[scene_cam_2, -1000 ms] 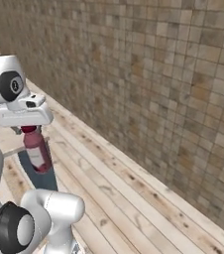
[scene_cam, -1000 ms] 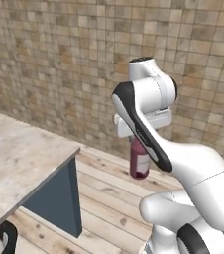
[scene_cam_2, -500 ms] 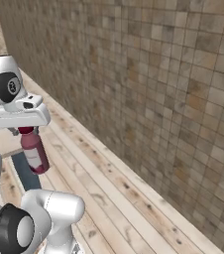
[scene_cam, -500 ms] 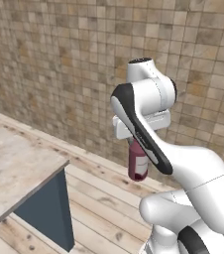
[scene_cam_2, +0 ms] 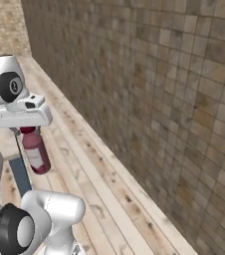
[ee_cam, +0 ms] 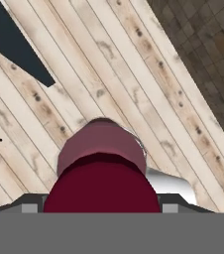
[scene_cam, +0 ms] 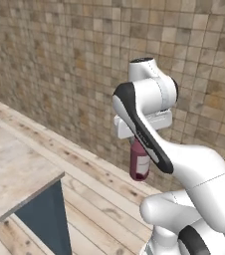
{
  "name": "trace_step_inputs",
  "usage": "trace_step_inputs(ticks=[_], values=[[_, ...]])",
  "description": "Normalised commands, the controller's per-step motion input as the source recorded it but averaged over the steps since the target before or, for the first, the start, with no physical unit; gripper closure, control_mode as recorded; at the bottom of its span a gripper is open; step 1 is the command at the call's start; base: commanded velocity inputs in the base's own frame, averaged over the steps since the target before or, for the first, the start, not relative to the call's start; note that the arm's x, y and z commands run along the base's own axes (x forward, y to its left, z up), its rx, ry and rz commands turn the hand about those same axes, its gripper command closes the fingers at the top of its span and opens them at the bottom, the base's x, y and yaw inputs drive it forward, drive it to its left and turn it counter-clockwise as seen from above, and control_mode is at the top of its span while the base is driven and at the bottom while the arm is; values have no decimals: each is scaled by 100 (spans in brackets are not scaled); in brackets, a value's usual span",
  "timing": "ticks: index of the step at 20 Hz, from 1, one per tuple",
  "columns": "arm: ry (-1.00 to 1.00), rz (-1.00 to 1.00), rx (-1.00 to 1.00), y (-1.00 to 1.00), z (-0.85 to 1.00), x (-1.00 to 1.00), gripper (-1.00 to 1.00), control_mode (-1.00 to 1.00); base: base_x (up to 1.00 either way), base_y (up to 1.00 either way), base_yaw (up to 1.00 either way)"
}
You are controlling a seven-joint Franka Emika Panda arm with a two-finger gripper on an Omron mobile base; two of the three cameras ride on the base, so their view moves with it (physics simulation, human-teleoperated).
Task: There is a wine glass and glass cup on the dining counter. Place the wine bottle next to the wine glass and the juice bottle next to the glass cup.
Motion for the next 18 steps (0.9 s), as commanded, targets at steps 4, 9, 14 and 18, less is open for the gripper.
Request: trace_step_inputs(ticks=[4, 9, 14, 18], values=[[0, 0, 0, 0, 0, 0, 100, 100, 63, -17, 33], [0, 0, 0, 0, 0, 0, 100, 100, 63, -18, 32], [0, 0, 0, 0, 0, 0, 100, 100, 64, -23, 25], [0, 0, 0, 0, 0, 0, 100, 100, 64, -24, 21]])
